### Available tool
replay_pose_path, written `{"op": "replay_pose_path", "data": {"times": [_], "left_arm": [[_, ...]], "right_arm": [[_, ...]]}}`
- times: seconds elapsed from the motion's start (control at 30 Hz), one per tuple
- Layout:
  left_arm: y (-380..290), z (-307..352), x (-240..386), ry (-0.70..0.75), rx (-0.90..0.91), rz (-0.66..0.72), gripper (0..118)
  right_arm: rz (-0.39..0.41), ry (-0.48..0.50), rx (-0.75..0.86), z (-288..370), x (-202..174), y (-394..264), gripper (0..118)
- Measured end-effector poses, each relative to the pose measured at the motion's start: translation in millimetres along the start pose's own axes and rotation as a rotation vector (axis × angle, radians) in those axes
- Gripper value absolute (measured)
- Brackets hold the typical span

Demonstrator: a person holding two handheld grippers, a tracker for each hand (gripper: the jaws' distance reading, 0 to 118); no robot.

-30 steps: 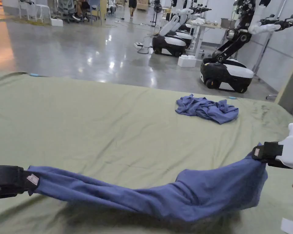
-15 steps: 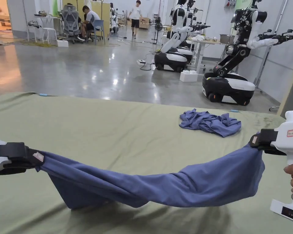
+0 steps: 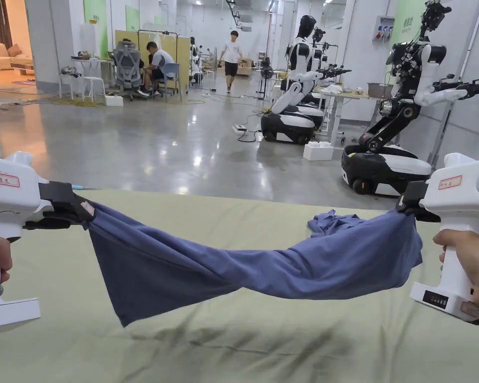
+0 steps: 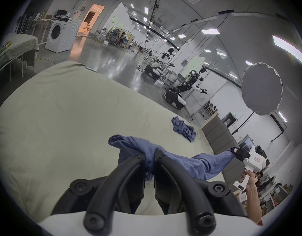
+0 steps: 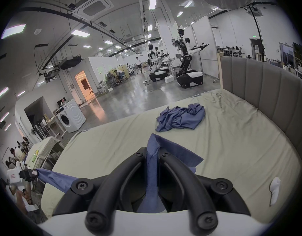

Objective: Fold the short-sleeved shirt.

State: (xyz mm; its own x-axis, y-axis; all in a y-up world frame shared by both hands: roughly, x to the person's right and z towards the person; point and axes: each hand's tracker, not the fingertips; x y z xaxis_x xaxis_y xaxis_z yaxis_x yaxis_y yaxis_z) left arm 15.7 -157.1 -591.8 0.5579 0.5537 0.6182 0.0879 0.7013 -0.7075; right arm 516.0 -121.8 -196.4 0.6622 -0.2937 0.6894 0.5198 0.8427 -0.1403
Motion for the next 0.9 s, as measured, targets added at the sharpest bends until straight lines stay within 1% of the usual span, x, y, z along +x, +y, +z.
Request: {"op": "replay_pose_path", "data": {"times": [0.13, 0.2, 0.27, 0.33, 0.37, 0.4, 0.43, 0.47, 0.53, 0.57, 0.6, 0.63, 0.67, 0.7, 0.8, 0.83, 0.87, 0.9], "left_arm": [[-0.9, -24.3, -19.7, 0.015, 0.003, 0.011, 9], [-12.0, -32.0, -34.3, 0.029, -0.014, 0.026, 9], [-31.7, -37.0, -54.9, 0.036, -0.045, 0.094, 9], [-56.7, -37.7, -71.7, 0.041, -0.084, 0.131, 9], [-72.6, -38.0, -80.7, 0.032, -0.124, 0.123, 9], [-89.1, -37.9, -87.5, 0.056, -0.155, 0.106, 9], [-104.8, -37.9, -93.9, 0.089, -0.187, 0.101, 9], [-121.9, -37.1, -101.4, 0.085, -0.219, 0.107, 9], [-154.1, -36.8, -118.2, 0.092, -0.254, 0.172, 9], [-168.6, -37.9, -127.3, 0.093, -0.272, 0.200, 9], [-178.7, -36.6, -133.2, 0.125, -0.272, 0.205, 9], [-184.7, -37.1, -138.1, 0.134, -0.277, 0.212, 9], [-190.9, -37.1, -142.3, 0.112, -0.280, 0.229, 9], [-195.0, -36.0, -143.4, 0.107, -0.277, 0.249, 9], [-193.2, -35.4, -135.6, 0.111, -0.270, 0.225, 10], [-192.1, -35.4, -133.6, 0.112, -0.272, 0.225, 22], [-188.5, -32.8, -130.9, 0.111, -0.268, 0.242, 42], [-186.7, -29.0, -128.2, 0.097, -0.257, 0.267, 68]], "right_arm": [[-0.023, -0.009, -0.016, -38.0, 0.8, -5.8, 13], [-0.010, -0.036, -0.043, -53.2, 4.0, -16.2, 13], [-0.019, -0.045, -0.097, -64.7, 13.2, -34.7, 13], [-0.033, -0.066, -0.167, -70.2, 24.5, -56.3, 13], [-0.006, -0.092, -0.199, -71.4, 30.0, -71.2, 13], [0.029, -0.111, -0.221, -72.2, 35.5, -88.3, 13], [0.062, -0.116, -0.250, -73.9, 41.1, -105.4, 13], [0.091, -0.105, -0.291, -75.0, 48.0, -124.6, 13], [0.073, -0.100, -0.344, -74.2, 62.3, -159.6, 13], [0.067, -0.121, -0.341, -73.5, 71.0, -175.7, 13], [0.062, -0.130, -0.351, -73.7, 79.4, -186.7, 13], [0.044, -0.127, -0.364, -72.4, 86.5, -194.6, 13], [-0.003, -0.108, -0.364, -69.3, 93.3, -202.1, 13], [-0.028, -0.102, -0.371, -66.9, 96.5, -205.7, 13], [-0.006, -0.090, -0.329, -64.5, 101.9, -205.4, 14], [-0.005, -0.088, -0.328, -63.0, 100.1, -203.2, 26], [-0.006, -0.092, -0.325, -58.9, 98.1, -199.6, 47], [-0.006, -0.107, -0.307, -50.6, 95.7, -195.2, 74]]}}
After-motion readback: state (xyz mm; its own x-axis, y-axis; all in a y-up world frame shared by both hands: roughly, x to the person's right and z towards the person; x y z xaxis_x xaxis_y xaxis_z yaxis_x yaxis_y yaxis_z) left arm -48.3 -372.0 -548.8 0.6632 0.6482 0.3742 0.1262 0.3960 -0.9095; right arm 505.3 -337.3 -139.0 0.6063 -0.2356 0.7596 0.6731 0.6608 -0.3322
